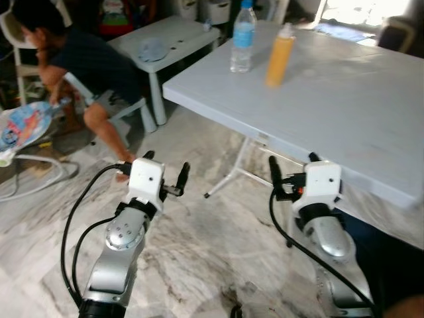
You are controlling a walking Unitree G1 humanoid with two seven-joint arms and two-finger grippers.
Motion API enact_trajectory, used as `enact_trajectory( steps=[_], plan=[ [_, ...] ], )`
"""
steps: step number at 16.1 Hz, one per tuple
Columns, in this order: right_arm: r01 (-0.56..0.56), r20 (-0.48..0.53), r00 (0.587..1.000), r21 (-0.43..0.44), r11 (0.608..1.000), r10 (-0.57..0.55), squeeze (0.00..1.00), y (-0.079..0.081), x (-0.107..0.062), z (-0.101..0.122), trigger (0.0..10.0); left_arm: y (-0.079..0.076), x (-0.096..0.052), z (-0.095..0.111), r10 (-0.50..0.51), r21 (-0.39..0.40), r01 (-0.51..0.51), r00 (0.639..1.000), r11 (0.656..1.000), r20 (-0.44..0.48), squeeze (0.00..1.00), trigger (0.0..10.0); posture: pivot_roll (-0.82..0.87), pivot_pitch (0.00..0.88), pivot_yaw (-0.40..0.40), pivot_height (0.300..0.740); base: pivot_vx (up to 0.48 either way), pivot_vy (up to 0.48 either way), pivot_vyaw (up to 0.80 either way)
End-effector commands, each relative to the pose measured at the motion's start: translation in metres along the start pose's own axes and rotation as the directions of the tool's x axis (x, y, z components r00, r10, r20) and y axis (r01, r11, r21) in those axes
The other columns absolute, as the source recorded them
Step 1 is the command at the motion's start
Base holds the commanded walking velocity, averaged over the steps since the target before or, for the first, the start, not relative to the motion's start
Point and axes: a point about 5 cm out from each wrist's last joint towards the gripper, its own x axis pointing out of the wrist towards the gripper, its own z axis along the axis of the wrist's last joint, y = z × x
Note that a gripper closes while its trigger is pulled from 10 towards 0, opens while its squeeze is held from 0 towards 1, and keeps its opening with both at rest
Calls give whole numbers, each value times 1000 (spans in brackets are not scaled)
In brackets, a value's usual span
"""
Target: Restocking fridge
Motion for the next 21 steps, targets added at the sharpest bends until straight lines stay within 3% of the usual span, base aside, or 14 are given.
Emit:
enact_trajectory(
  steps=[1,15,21],
  plan=[
    [-24,20,1000,12,1000,24,0,7,2,4,10000,5,-2,-3,7,6,-7,1000,1000,-15,0,10000,13,76,14,740,446,0,0],
    [-24,23,999,2,1000,24,0,6,4,5,10000,1,0,-2,-11,3,11,1000,1000,6,0,10000,7,78,10,740,434,0,0],
    [-21,24,999,1,1000,21,0,7,6,5,10000,2,1,-3,-11,-7,11,1000,1000,7,0,10000,8,77,12,740,441,0,-705]
  ],
)
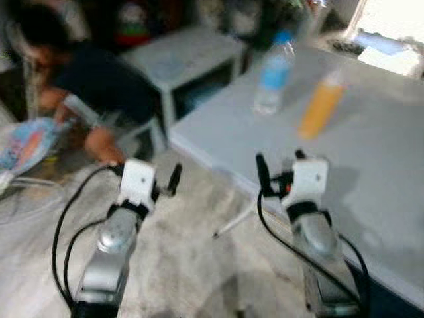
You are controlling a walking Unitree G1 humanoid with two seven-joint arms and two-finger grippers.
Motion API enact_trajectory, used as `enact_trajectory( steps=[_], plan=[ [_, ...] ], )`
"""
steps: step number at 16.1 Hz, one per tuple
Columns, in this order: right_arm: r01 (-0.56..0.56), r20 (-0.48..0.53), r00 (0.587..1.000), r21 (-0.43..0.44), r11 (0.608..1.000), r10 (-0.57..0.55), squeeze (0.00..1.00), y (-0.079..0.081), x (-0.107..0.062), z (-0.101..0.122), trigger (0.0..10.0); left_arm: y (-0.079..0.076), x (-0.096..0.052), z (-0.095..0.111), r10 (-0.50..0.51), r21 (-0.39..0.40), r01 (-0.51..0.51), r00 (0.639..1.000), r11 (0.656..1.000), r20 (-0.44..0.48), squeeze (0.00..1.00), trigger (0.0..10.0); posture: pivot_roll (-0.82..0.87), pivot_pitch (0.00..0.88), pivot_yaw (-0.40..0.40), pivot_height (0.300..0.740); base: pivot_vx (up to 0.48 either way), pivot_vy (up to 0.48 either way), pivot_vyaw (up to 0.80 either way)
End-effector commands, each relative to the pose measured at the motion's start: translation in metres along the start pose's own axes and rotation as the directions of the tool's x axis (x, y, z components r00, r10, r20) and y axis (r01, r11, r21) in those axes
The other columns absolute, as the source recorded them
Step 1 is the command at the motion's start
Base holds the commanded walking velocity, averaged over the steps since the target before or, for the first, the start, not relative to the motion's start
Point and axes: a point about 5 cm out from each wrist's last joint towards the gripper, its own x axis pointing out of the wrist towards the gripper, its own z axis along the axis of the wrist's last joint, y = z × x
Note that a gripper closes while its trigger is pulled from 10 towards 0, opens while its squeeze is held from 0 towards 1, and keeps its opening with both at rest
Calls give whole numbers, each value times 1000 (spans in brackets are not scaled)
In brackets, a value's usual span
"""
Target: Restocking fridge
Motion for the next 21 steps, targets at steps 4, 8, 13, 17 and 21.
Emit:
enact_trajectory(
  steps=[4,8,13,17,21],
  plan=[
    [26,6,1000,-17,1000,-25,0,-7,1,1,10000,-7,5,4,-21,-24,21,1000,999,16,0,10000,6,76,14,740,413,136,0],
    [29,9,1000,-21,999,-29,0,-8,2,2,10000,-7,6,6,-17,-15,17,999,1000,30,0,10000,6,77,13,740,356,320,0],
    [28,10,1000,-20,999,-28,0,-5,1,2,10000,-8,4,8,-21,-29,22,999,999,39,0,10000,9,80,12,740,0,0,0],
    [32,5,999,-20,999,-32,0,-5,-2,1,10000,-8,3,7,-23,-30,24,999,999,36,0,10000,9,82,12,740,0,0,-153],
    [37,5,999,-85,996,-36,0,-11,-23,3,10000,-7,3,7,-34,-33,36,999,999,34,0,10000,-1,88,19,740,0,0,-800]
  ],
)
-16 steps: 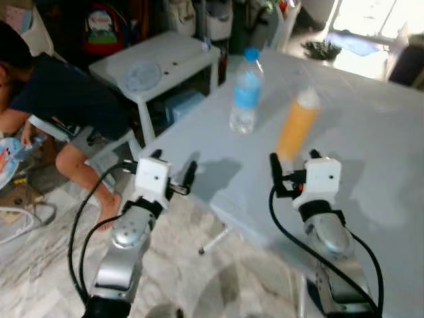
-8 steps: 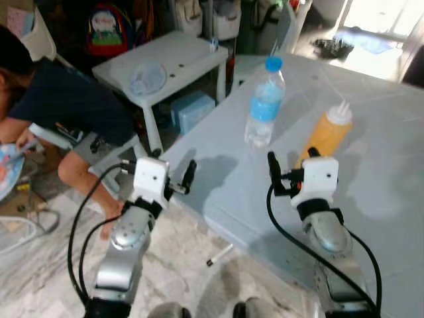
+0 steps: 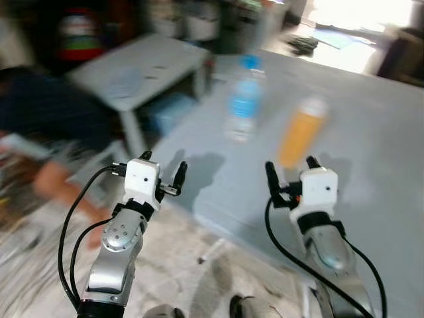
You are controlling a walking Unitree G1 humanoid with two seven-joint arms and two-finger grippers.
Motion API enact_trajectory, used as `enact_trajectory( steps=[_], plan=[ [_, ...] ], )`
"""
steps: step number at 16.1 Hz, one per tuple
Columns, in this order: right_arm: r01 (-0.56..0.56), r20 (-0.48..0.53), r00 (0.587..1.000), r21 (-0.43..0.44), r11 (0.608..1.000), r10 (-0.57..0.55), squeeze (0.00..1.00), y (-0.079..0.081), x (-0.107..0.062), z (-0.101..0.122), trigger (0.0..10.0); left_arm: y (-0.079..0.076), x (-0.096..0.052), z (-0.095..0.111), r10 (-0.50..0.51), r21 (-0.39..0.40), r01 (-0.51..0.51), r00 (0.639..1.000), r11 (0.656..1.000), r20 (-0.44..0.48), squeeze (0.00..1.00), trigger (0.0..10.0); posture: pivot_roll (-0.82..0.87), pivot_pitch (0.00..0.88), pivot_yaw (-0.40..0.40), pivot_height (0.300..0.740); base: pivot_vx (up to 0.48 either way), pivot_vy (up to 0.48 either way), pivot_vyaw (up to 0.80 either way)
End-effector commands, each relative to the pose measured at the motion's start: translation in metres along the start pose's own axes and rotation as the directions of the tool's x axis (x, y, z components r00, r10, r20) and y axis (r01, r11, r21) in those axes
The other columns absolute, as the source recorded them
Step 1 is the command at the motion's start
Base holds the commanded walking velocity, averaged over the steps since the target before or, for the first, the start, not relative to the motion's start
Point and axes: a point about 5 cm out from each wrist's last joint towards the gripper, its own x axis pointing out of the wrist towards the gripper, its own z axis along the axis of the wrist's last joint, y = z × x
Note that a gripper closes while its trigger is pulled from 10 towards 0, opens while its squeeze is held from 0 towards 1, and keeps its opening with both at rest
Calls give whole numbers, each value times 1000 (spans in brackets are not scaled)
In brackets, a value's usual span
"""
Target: Restocking fridge
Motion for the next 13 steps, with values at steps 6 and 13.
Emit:
enact_trajectory(
  steps=[6,13],
  plan=[
    [6,66,998,-23,1000,-5,0,-9,12,15,10000,-2,4,6,-27,7,27,1000,1000,15,0,10000,5,90,28,740,0,0,-667],
    [-119,135,983,-58,991,126,0,-8,39,32,10000,2,1,6,-9,21,9,1000,1000,7,0,10000,22,96,29,740,0,0,0]
  ],
)
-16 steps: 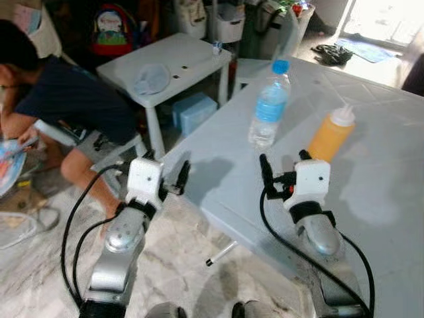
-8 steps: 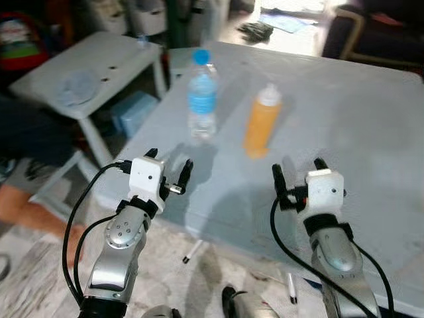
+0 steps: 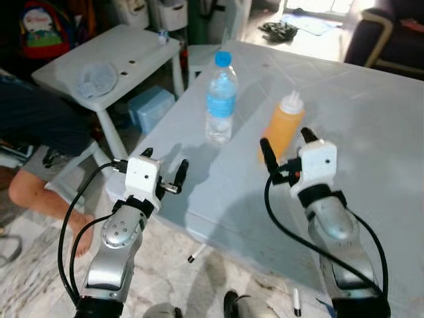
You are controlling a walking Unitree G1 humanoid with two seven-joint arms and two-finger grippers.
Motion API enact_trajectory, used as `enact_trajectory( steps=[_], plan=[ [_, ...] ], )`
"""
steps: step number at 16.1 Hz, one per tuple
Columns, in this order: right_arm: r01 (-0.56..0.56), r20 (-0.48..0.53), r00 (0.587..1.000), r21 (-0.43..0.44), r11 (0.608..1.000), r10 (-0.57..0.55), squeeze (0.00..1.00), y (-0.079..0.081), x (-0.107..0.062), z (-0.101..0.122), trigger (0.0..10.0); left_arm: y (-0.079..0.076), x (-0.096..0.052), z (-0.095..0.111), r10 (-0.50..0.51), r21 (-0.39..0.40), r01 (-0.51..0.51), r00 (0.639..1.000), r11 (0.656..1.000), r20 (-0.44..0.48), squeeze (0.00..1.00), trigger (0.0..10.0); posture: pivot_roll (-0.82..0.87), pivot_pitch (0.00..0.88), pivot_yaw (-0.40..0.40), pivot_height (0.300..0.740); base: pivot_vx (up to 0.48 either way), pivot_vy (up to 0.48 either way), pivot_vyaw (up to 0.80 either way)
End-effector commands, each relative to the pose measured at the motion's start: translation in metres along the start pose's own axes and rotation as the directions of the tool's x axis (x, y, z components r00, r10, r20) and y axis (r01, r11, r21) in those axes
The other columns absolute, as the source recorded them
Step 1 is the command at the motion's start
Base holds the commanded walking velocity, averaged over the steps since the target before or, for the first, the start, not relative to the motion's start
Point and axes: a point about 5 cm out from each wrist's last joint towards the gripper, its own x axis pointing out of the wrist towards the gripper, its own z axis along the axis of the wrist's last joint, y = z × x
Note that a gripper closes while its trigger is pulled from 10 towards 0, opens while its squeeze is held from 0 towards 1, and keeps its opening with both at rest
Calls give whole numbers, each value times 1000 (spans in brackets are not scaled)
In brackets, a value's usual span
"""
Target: Restocking fridge
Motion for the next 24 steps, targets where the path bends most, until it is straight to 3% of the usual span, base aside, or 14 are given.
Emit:
enact_trajectory(
  steps=[1,8,14,20,23,24],
  plan=[
    [-1,8,1000,1,1000,1,0,-3,1,1,10000,0,-1,3,3,9,-3,1000,1000,4,0,10000,22,96,29,740,0,0,0],
    [2,34,999,-27,1000,-1,0,-10,13,8,10000,-2,-1,3,-4,11,4,1000,1000,-2,0,10000,25,106,29,740,0,0,0],
    [54,28,998,-48,997,-52,0,-14,12,6,10000,-2,-2,3,-7,11,7,1000,1000,-6,0,10000,24,113,35,740,0,0,0],
    [59,25,998,-45,997,-58,0,-26,40,8,10000,-1,0,3,-11,19,11,1000,1000,-11,0,10000,39,119,30,740,0,0,0],
    [-1,15,1000,-40,999,2,0,-19,53,6,10000,-2,-2,2,-13,20,13,1000,1000,-17,0,10000,43,120,31,740,0,0,0],
    [-23,21,1000,-22,999,23,0,-17,56,7,7529,-2,-2,2,-13,21,13,1000,1000,-18,0,10000,44,120,31,740,0,0,0]
  ],
)
